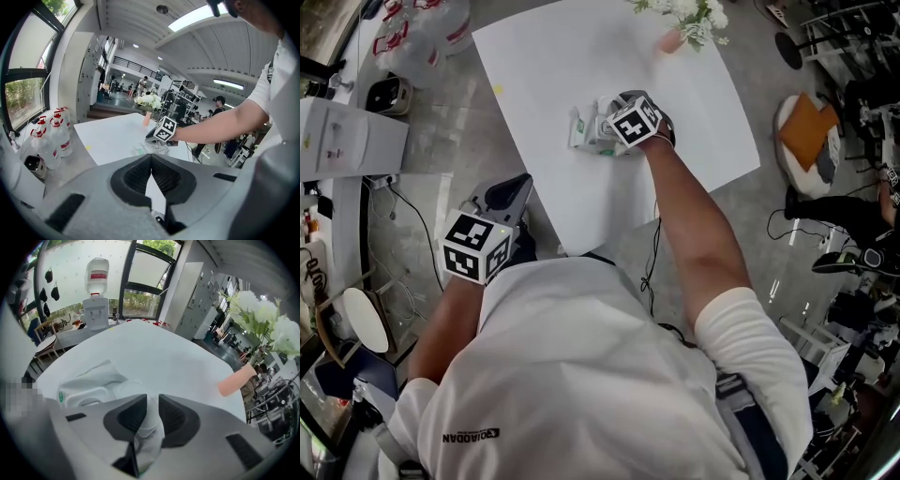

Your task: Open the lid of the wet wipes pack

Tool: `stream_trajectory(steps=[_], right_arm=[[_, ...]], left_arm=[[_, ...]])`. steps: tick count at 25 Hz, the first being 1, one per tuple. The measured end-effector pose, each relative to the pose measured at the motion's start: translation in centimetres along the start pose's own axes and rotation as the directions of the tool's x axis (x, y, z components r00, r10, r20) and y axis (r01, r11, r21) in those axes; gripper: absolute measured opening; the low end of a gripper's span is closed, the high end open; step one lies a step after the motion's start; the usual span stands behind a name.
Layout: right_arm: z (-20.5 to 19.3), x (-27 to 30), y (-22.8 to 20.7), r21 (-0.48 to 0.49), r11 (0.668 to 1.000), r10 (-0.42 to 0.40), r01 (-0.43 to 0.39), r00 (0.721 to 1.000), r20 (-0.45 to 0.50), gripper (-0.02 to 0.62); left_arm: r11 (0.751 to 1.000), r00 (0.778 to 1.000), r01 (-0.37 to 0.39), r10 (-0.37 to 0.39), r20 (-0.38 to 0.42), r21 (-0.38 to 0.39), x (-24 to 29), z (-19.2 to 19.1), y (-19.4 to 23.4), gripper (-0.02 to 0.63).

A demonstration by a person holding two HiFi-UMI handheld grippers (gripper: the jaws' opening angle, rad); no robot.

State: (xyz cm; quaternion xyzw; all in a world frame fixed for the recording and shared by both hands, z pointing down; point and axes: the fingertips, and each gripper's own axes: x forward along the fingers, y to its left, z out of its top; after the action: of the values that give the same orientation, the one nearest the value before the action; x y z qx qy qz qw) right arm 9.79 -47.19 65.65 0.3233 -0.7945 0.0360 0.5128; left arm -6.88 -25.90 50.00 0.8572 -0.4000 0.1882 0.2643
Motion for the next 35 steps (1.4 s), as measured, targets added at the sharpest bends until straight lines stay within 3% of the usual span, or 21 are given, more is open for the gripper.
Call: stream_trajectory(steps=[10,15,29,35], right_arm=[[-0.3,1.1,-0.2,0.023,1.0,0.012,-0.012,1.0,-0.016,0.066],[0.2,0.0,-0.5,0.041,0.999,-0.006,0.007,1.0,-0.011,0.098],[1.9,-9.7,1.4,0.107,0.992,-0.082,0.068,0.988,0.13,0.098],[1.5,-15.7,4.5,0.213,0.975,-0.111,0.062,0.968,0.227,0.098]], left_arm=[[1.0,1.0,-0.014,0.013,-0.004,-0.013,-0.5,-0.3,0.9,0.009],[1.0,1.0,0.002,-0.002,0.001,0.002,-0.7,0.2,1.0,0.009],[0.99,0.994,0.1,-0.103,0.028,0.101,0.4,2.9,-1.0,0.009],[0.981,0.99,0.128,-0.135,0.043,0.149,1.0,4.2,-2.1,0.009]])
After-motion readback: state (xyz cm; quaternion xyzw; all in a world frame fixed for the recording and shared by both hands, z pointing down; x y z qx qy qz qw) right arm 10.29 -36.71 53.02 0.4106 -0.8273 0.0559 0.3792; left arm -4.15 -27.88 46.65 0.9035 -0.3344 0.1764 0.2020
